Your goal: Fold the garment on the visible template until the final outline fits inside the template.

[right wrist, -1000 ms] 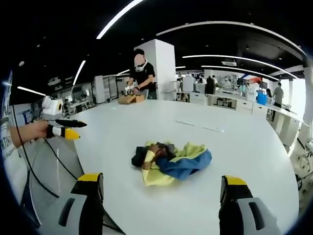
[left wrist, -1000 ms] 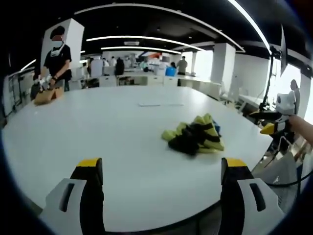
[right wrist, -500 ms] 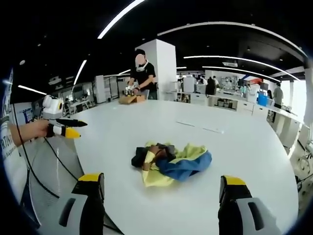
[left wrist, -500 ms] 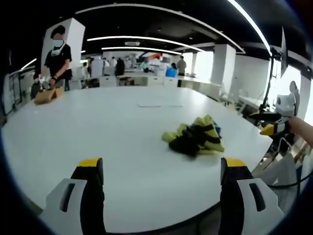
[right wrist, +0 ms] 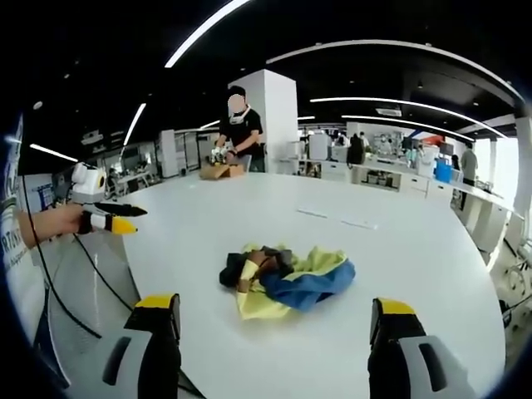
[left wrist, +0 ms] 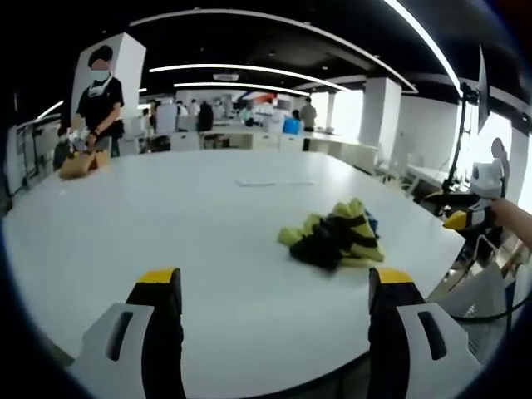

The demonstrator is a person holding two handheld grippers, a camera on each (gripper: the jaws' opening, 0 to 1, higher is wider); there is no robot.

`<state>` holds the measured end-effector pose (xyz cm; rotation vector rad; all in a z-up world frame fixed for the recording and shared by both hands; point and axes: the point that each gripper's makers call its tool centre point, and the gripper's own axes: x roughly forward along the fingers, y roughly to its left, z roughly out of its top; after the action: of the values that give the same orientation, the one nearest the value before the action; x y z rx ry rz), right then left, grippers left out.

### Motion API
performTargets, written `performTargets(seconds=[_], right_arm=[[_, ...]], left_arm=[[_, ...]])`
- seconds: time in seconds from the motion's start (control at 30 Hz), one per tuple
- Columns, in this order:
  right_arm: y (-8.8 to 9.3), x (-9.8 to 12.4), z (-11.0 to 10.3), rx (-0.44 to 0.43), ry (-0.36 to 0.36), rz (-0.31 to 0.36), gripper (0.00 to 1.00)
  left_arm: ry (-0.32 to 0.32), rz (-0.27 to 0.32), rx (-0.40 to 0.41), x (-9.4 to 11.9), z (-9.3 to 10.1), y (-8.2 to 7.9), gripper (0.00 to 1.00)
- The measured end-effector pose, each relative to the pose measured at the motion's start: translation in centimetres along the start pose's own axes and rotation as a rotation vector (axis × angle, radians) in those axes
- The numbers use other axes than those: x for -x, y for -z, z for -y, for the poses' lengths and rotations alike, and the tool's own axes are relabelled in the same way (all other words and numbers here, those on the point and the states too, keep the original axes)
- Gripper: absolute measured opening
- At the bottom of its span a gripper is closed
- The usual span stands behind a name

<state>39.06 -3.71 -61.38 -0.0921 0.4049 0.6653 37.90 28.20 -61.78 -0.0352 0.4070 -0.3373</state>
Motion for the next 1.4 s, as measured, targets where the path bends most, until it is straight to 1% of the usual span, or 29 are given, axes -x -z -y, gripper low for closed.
performTargets(seconds=[0.1,0.17,0.23,0.37,0.5,0.57,0.63,0.83,0.93,1.0,1.03,1.13,1.27,1.4], right_arm=[[-0.1,0.1,0.2,-0.005,0.004,0.008,0.92],[-0.3,0.1,0.3,0.002,0.004,0.020,0.88],[-0.3,0.1,0.4,0.009,0.001,0.022,0.87],[-0.4,-0.1,0.6,0.017,0.001,0.031,0.80],[-0.3,-0.6,0.7,0.014,-0.009,0.030,0.75],[-0.3,-0.8,0.6,0.019,-0.011,0.029,0.71],[-0.2,-1.2,0.4,0.019,-0.023,0.027,0.66],[0.2,-2.7,-0.2,0.014,-0.048,0.017,0.59],[0.4,-3.3,-0.5,0.013,-0.054,0.012,0.56],[0.5,-3.7,-0.5,0.016,-0.055,0.011,0.54],[0.6,-3.9,-0.4,0.016,-0.049,0.014,0.53],[1.0,-4.6,-0.6,0.001,-0.059,0.008,0.47],[1.9,-5.4,-1.0,0.008,-0.077,-0.021,0.42],[2.3,-6.2,-1.3,0.007,-0.084,-0.026,0.36]], left_arm=[[-0.003,0.007,-0.030,0.0,0.0,-0.5,0.86],[-0.003,0.014,-0.038,-0.1,0.1,-0.8,0.83],[0.005,0.023,-0.042,-0.2,0.2,-1.0,0.81],[0.030,0.026,-0.046,-0.6,0.6,-1.2,0.76],[0.058,0.025,-0.075,-1.3,1.1,-1.4,0.71],[0.070,0.028,-0.082,-1.6,1.3,-1.6,0.69],[0.094,0.037,-0.083,-2.2,1.8,-1.7,0.66],[0.152,0.033,-0.079,-3.7,2.8,-1.5,0.58],[0.169,0.035,-0.085,-4.5,3.2,-1.4,0.54],[0.177,0.032,-0.086,-5.0,3.3,-1.3,0.53],[0.181,0.031,-0.084,-5.2,3.4,-1.3,0.52],[0.200,0.026,-0.076,-6.1,3.8,-1.3,0.48],[0.219,0.030,-0.054,-7.1,4.0,-1.4,0.47],[0.232,0.021,-0.051,-8.1,4.3,-1.2,0.44]])
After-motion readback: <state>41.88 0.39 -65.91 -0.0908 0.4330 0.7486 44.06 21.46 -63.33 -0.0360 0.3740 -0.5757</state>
